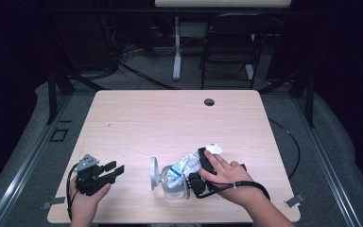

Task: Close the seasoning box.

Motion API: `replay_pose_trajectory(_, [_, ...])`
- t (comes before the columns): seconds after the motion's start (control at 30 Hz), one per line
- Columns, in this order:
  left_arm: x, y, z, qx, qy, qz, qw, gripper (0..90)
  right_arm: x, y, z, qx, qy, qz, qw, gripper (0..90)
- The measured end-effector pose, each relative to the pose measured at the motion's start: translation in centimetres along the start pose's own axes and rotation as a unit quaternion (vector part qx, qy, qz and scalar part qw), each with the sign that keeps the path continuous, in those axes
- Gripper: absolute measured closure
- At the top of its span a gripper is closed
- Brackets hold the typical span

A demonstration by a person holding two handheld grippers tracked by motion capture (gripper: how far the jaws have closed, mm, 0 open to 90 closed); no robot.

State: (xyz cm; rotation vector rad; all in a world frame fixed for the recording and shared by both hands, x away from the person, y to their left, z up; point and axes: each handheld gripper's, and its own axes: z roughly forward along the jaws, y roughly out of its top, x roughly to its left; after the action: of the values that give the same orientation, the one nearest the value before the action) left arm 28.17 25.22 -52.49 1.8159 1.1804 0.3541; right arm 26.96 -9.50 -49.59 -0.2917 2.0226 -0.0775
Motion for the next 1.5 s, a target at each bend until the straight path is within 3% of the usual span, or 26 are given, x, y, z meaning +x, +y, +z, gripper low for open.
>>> replay_pose_trajectory(1.47, [0.08, -0.04, 0.03, 0.001, 0.000, -0.001, 1.0000, 57.1, -0.23, -0.26, -0.16, 0.002, -0.003, -0.006, 1.0000, 42.8])
replay_pose_trajectory(1.5, [0.10, -0.05, 0.03, 0.001, 0.001, -0.001, 1.0000, 57.1, -0.34, -0.18, -0.30, 0.011, -0.005, -0.014, 0.9998, 42.8])
